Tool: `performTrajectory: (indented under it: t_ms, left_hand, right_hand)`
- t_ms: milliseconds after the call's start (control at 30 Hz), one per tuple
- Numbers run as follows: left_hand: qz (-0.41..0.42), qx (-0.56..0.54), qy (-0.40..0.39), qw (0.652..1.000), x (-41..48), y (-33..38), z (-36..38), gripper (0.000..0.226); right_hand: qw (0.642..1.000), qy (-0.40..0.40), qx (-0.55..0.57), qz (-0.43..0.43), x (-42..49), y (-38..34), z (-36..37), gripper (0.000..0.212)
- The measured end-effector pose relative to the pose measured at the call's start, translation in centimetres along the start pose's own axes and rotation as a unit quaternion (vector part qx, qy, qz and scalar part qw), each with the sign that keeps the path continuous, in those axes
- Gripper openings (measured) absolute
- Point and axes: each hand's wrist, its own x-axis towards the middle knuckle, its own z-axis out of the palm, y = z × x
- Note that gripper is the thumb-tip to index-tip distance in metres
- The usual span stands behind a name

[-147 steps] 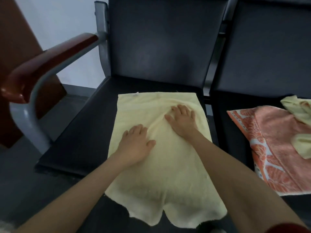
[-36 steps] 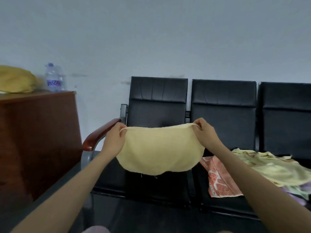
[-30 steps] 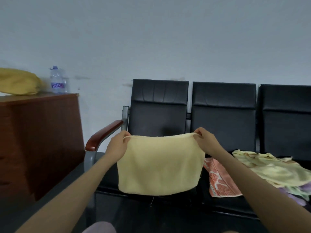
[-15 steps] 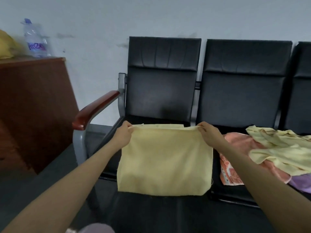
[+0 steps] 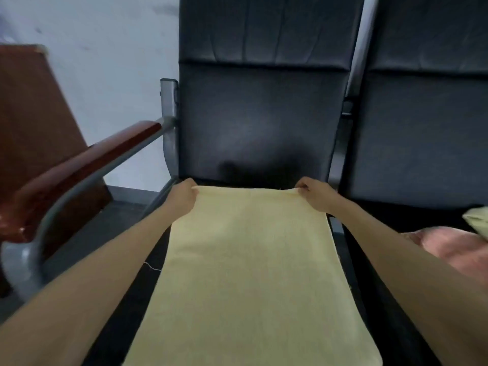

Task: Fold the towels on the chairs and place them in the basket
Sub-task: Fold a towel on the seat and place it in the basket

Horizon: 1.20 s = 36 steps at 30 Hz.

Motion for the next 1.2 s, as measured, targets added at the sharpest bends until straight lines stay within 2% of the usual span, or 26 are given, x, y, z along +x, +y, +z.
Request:
performTrajectory:
  t_ms: [67, 133, 200, 267, 333, 433, 600, 733, 800, 967, 1067, 1133, 1200]
  left_hand:
    - [-0.009, 0.024, -0.023, 0.999, 0.5, -1.6, 2.4, 0.020]
    - [-0.022, 0.040, -0.038, 0.998, 0.6, -2.7, 3.8, 0.031]
    - [-0.034, 0.039, -0.045, 0.998, 0.7, -3.0, 4.1, 0.048]
    - [-0.023, 0.063, -0.070, 0.995, 1.3, -3.1, 3.8, 0.053]
    - [-0.008, 0.089, -0.097, 0.991, 1.7, -3.3, 3.3, 0.047]
    - [-0.010, 0.095, -0.119, 0.988, 1.5, -3.6, 2.7, 0.028]
    - [0.012, 0.090, -0.100, 0.991, -1.4, -3.1, 1.6, 0.009]
    - [0.026, 0.067, -0.071, 0.995, -4.5, -2.0, -0.6, 0.025]
    - [0.030, 0.035, -0.061, 0.997, -6.2, -0.9, -2.4, 0.027]
    - [0.072, -0.021, -0.040, 0.996, -11.1, 1.5, -8.1, 0.018]
    - [0.095, -0.033, -0.035, 0.994, -14.3, 2.7, -11.8, 0.010]
    - [0.106, -0.044, -0.034, 0.993, -16.5, 3.2, -13.9, 0.008]
    - [0.107, -0.048, -0.038, 0.992, -18.8, 3.6, -15.2, 0.009]
  right_hand:
    - [0.998, -0.015, -0.058, -0.006, 0.7, 1.1, 2.7, 0.038]
    - [0.988, -0.011, -0.148, -0.038, 0.8, 2.1, 4.9, 0.054]
    - [0.982, 0.005, -0.179, -0.065, 1.2, 2.6, 6.1, 0.057]
    - [0.986, -0.005, -0.160, -0.054, 1.8, 2.8, 6.9, 0.054]
    - [0.987, -0.017, -0.154, -0.034, 2.1, 2.7, 7.2, 0.050]
    - [0.990, 0.004, -0.140, -0.002, 2.2, 2.4, 6.7, 0.047]
    - [0.986, -0.032, -0.165, 0.017, 0.3, 1.2, 5.0, 0.034]
    - [0.995, 0.012, -0.096, -0.016, -3.3, 0.4, 2.3, 0.017]
    - [0.996, 0.005, -0.080, -0.026, -5.6, -0.2, 0.2, 0.016]
    - [0.996, -0.045, -0.036, -0.074, -12.7, -2.5, -5.5, 0.016]
    - [0.995, -0.058, -0.047, -0.069, -17.2, -3.8, -9.3, 0.013]
    - [0.996, -0.066, 0.013, -0.052, -20.4, -4.4, -11.5, 0.018]
    - [0.991, -0.078, 0.105, -0.033, -23.5, -4.5, -12.9, 0.009]
